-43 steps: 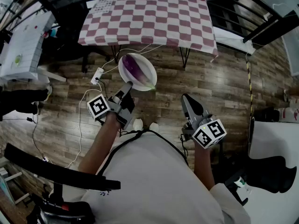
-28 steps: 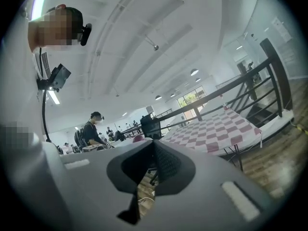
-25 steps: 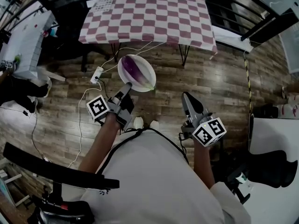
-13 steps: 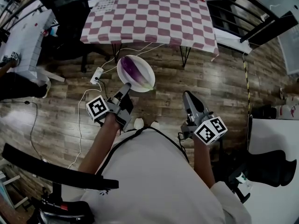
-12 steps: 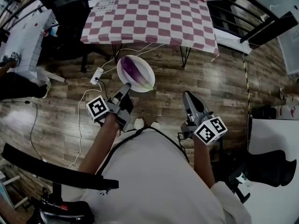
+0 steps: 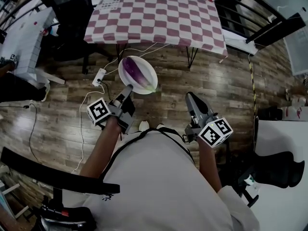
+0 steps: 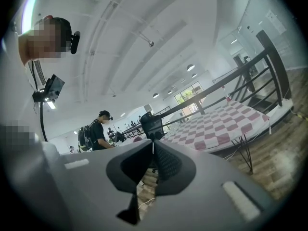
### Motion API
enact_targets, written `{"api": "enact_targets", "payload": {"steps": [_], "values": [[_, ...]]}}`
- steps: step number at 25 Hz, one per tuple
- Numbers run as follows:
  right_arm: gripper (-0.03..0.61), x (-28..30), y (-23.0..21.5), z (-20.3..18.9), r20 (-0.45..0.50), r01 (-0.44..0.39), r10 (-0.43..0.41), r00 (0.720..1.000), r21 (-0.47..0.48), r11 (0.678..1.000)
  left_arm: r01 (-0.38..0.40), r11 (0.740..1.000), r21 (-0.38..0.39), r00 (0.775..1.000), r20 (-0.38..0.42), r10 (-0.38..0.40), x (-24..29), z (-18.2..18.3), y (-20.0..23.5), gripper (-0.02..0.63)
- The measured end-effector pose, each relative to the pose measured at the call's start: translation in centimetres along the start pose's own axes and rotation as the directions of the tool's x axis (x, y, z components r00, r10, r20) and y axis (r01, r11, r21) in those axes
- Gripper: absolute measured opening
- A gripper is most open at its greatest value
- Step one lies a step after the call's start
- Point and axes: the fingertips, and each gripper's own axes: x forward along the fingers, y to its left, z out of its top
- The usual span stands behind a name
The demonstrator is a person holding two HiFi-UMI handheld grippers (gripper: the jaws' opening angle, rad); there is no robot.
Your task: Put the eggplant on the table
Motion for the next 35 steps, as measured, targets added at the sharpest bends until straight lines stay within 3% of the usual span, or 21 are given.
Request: {"api": "enact_targets", "payload": {"steps": [20,35], "values": [[0.008,2.7,3.9,-2.3,-0.055,-0.039,0.036,0.998,-0.06,0.997,-0.001,1.0,-0.019,0.999,0.046,0.002,-4.0,3.2,1.9,0.023],[0.008,4.4,0.4,-1.1,-0.055,-0.059,0.058,0.997,-0.021,0.998,-0.042,0.999,0.001,0.997,0.069,0.042,-1.0,4.1,2.4,0.023]]}}
